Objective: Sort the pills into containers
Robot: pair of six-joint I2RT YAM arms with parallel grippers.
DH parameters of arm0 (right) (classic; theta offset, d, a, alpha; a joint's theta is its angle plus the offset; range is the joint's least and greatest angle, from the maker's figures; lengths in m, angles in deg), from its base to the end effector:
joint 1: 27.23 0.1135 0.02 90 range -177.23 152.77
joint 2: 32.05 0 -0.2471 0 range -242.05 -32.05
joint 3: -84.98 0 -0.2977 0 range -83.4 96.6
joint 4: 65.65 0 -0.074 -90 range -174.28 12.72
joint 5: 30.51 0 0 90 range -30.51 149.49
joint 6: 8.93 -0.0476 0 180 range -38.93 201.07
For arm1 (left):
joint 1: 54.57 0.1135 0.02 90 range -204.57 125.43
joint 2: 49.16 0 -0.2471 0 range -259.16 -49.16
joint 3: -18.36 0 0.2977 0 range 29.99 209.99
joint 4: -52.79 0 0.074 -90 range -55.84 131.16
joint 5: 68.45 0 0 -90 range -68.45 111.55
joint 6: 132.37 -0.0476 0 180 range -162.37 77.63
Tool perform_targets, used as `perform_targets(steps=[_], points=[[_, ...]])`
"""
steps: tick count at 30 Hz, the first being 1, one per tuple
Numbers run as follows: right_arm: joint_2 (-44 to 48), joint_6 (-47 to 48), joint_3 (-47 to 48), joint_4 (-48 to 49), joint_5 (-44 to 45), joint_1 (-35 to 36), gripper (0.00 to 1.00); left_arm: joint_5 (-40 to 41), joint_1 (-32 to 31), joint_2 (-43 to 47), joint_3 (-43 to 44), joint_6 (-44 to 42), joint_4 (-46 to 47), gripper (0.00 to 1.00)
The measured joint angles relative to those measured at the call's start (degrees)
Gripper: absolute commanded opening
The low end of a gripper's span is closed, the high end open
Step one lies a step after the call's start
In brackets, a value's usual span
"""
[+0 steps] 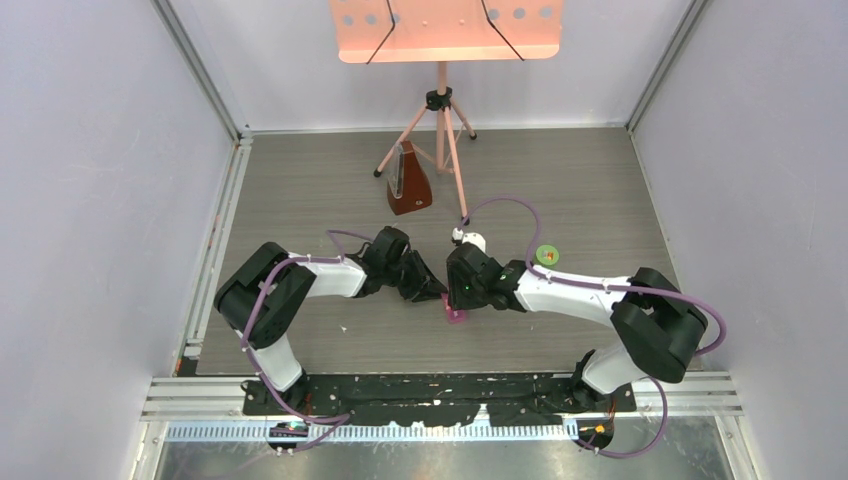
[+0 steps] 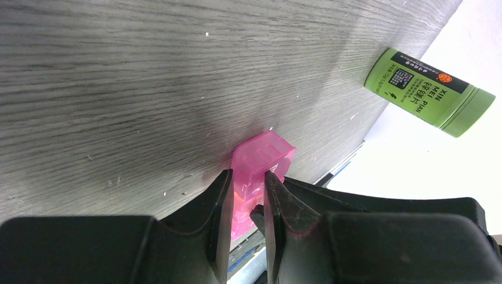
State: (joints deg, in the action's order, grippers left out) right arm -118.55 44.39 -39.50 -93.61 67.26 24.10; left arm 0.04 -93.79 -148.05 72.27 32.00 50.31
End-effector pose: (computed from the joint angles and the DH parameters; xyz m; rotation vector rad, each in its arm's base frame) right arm 0.2066 0.2479 0.1031 -0.2866 2.6192 0.3799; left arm 0.2591 -0.2340 0.0600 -0.6455 2.7207 -1.1984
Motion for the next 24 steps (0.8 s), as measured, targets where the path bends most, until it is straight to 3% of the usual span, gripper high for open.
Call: perform_targets(steps=[24], points=[[-0.7, -3.7, 0.2, -0.1, 4.8, 2.6, 0.34, 0.0, 0.2, -0.3, 3.7, -2.7, -7.1, 0.2]])
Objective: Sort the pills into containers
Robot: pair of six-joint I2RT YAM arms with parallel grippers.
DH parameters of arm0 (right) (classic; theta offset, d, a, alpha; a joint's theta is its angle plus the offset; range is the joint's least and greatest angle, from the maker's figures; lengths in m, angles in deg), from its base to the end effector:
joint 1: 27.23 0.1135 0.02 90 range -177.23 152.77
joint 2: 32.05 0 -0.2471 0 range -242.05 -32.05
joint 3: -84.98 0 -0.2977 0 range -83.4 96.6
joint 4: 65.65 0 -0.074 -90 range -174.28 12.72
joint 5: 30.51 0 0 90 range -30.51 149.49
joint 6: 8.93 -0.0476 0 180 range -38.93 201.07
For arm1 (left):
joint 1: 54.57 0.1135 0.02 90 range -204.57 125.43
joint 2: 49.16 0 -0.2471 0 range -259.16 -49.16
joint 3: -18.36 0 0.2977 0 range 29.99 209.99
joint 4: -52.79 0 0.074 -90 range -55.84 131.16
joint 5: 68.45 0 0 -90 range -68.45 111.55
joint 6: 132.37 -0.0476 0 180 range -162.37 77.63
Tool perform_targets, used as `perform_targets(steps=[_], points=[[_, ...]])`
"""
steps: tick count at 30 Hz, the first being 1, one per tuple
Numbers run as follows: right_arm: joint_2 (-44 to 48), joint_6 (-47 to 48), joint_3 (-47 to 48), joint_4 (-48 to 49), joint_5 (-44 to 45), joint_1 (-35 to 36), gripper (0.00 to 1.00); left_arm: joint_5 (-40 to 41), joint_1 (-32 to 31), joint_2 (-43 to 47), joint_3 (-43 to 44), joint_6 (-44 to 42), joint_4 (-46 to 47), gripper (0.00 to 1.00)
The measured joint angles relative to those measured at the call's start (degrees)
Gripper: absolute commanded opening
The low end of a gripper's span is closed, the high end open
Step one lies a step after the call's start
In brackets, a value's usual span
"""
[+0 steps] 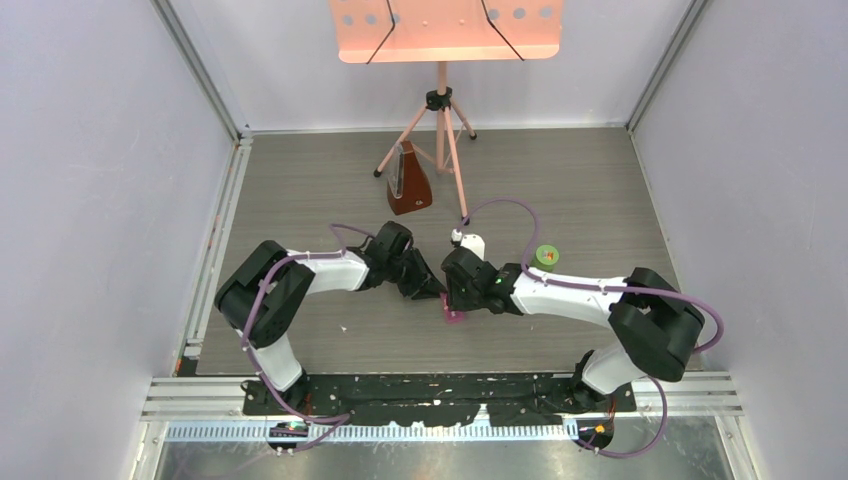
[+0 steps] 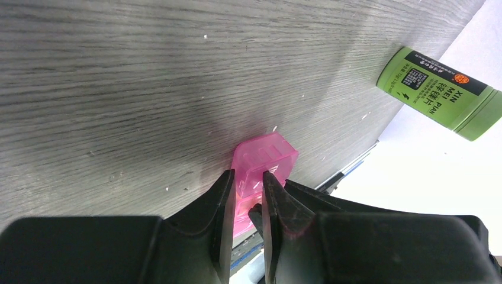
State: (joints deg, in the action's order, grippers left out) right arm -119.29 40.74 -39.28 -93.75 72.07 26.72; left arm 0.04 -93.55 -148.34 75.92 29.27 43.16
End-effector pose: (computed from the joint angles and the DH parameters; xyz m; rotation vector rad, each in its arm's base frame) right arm 0.1984 0.2550 0.1009 -0.2314 2.5961 0.3235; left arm 0.2658 -0.2375 0.0675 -0.6161 2.7772 -1.1276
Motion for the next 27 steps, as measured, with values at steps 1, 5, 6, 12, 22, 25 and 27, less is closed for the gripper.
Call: perform_targets(steps=[1, 5, 6, 12, 22, 25, 27], points=[[-0.1, -0.2, 0.0, 0.0, 0.0, 0.0, 0.34, 0.0, 0.0, 0.0, 0.2, -0.1, -0.3, 0.2], [-0.2, -0.7, -0.1, 0.2, 0.0, 0.0, 0.29, 0.0, 0.0, -0.3, 1.0, -0.4, -1.6, 0.2], [-0.2, -0.8, -0.2, 0.3, 0.0, 0.0, 0.27, -0.1, 0.0, -0.3, 1.2, -0.5, -1.9, 0.2], [-0.2, -1.4, -0.8, 1.7, -0.2, 0.0, 0.19, 0.0, 0.1, -0.5, 2.0, -1.4, -3.2, 0.2], [-0.1, -2.0, -1.4, 3.0, -0.4, -0.1, 0.27, 0.1, 0.2, -0.6, 2.5, -1.6, -4.2, 0.2], [0.8, -2.1, -2.0, 3.4, -0.6, -0.3, 0.33, 0.1, 0.2, -0.6, 2.5, -1.6, -4.2, 0.2], [1.6, -2.1, -2.7, 3.9, -1.4, -0.9, 0.34, 0.1, 0.2, -0.6, 2.5, -1.6, -4.2, 0.2]])
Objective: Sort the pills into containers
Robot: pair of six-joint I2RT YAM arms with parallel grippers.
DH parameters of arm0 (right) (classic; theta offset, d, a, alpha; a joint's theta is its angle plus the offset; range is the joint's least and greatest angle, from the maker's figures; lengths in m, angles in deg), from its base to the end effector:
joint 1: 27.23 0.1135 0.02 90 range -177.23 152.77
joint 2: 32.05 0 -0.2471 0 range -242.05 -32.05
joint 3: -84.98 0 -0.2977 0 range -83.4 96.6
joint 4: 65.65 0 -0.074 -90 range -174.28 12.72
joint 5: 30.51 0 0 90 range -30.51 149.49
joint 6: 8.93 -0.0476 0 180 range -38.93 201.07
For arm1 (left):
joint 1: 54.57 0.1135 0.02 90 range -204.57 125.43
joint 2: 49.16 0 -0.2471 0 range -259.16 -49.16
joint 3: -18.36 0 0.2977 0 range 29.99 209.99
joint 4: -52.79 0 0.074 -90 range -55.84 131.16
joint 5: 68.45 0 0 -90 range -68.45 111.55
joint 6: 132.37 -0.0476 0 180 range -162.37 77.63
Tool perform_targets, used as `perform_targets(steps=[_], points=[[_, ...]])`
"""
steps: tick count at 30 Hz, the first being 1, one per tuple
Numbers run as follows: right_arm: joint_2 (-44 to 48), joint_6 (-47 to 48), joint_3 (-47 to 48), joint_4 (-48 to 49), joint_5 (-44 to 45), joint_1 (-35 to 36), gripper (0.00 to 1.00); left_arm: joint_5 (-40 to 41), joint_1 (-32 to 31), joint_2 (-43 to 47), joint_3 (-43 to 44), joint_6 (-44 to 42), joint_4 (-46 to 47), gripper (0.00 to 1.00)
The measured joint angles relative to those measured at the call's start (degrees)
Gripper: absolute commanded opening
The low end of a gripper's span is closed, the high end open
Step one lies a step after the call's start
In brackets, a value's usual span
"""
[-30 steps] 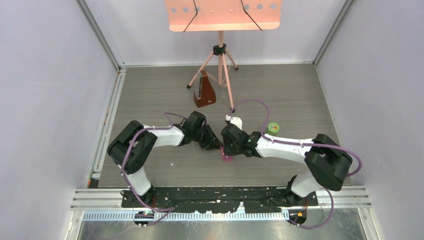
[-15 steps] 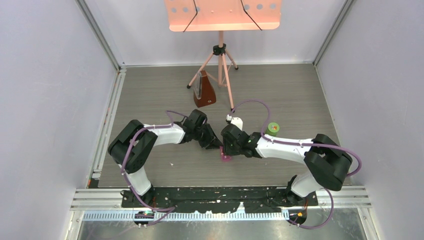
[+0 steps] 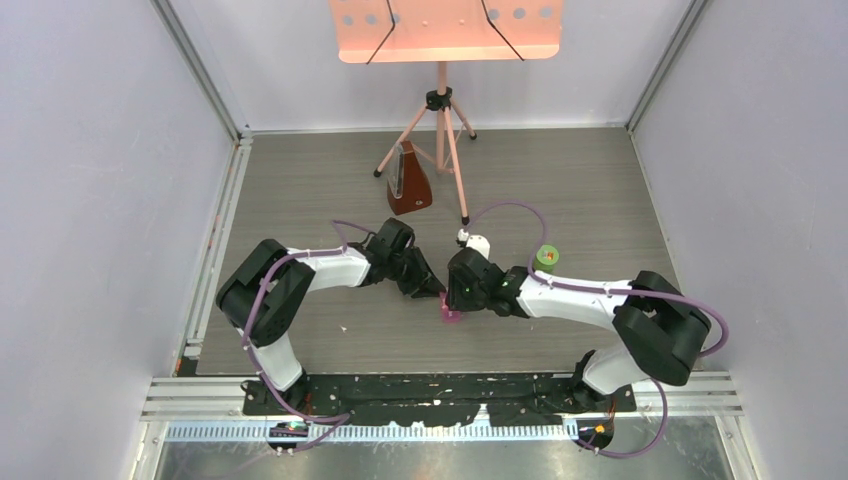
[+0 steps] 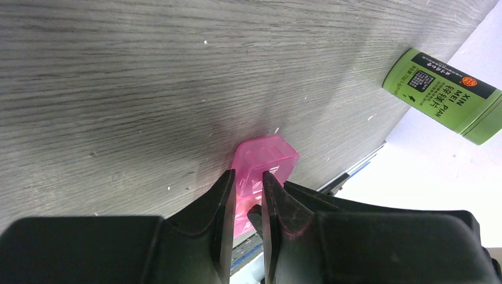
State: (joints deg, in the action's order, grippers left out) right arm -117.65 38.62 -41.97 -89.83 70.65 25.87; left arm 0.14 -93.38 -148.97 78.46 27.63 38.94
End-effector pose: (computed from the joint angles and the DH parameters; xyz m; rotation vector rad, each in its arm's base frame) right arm 0.1984 0.2489 0.0988 -0.1646 2.5783 0.4018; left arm 0.2707 -0.2400 0.0716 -0.5991 2.8103 -1.0832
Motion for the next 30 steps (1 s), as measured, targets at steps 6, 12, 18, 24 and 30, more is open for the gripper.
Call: perform_targets(steps=[6, 12, 18, 24, 30], points=[[2.9, 0.2, -0.8, -0.2, -5.1, -4.0, 0.41, -0.1, -0.2, -0.1, 0.1, 0.0, 0.2, 0.21], [3.0, 1.9, 1.4, -6.3, -8.1, -6.3, 0.53, -0.1, -0.6, -0.2, 0.2, 0.0, 0.2, 0.22], [3.1, 3.3, 2.7, -12.5, -9.7, -6.6, 0.6, 0.0, -0.7, -0.2, 0.2, 0.0, 0.2, 0.24], [4.7, 4.8, 3.1, -16.8, -10.1, -7.1, 0.77, 0.2, -0.8, -0.2, 0.3, -0.3, 0.2, 0.25], [7.2, 7.6, 3.2, -16.6, -10.9, -7.0, 0.82, 0.2, -0.8, -0.2, 0.3, -0.5, 0.2, 0.25]])
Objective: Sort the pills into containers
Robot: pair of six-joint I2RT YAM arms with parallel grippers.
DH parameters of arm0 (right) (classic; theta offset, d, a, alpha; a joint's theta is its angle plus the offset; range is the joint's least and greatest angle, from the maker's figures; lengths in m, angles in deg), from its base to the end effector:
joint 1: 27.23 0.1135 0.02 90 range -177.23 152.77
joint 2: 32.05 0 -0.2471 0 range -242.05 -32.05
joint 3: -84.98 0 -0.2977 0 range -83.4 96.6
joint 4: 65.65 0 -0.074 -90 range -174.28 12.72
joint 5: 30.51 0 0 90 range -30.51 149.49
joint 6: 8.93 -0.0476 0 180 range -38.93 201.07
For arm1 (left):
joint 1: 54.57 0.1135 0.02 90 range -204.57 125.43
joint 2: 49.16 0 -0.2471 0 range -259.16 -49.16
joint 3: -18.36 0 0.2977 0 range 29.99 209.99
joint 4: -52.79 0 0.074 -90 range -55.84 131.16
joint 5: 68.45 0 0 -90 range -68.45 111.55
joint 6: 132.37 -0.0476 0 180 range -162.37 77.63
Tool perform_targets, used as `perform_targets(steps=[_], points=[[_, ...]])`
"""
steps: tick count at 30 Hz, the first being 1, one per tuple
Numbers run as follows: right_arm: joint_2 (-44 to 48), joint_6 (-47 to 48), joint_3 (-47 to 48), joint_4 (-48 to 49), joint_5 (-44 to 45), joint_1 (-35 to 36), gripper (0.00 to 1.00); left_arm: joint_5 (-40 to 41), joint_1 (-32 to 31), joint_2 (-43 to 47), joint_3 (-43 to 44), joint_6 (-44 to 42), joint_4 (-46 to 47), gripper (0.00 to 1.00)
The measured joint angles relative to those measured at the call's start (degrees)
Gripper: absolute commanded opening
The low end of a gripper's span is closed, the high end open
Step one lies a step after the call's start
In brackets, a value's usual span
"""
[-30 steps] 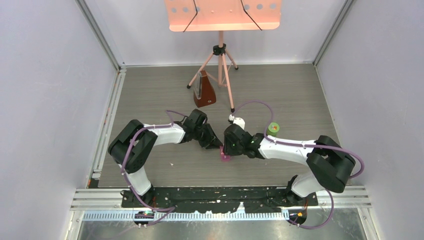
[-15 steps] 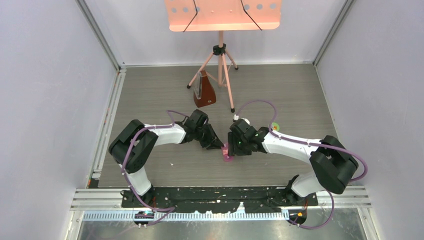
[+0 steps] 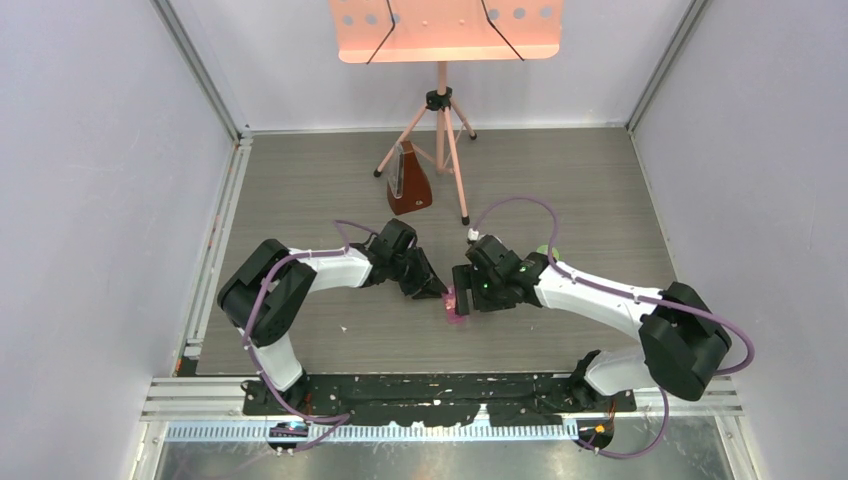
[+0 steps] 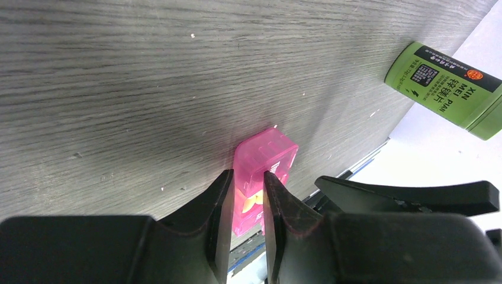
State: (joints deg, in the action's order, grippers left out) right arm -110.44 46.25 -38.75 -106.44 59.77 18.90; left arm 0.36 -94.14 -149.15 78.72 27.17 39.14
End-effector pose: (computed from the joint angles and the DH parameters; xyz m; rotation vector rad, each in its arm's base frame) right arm 0.2091 0.2171 0.1352 -0.2691 2.7344 0.4246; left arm 0.2688 -0.2445 0.0721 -0.5686 2.8117 -1.0847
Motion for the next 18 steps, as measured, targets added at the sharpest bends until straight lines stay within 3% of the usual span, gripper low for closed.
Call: perform_targets(steps=[8, 18], points=[[-0.6, 3.2, 1.8, 1.6, 1.2, 3.6, 0.82, 0.0, 0.0, 0.0, 0.0, 0.0, 0.0, 0.25], [-7.0, 3.3, 6.7, 1.5, 12.9, 6.7, 0.81, 0.0, 0.0, 0.0, 0.0, 0.0, 0.0, 0.25]])
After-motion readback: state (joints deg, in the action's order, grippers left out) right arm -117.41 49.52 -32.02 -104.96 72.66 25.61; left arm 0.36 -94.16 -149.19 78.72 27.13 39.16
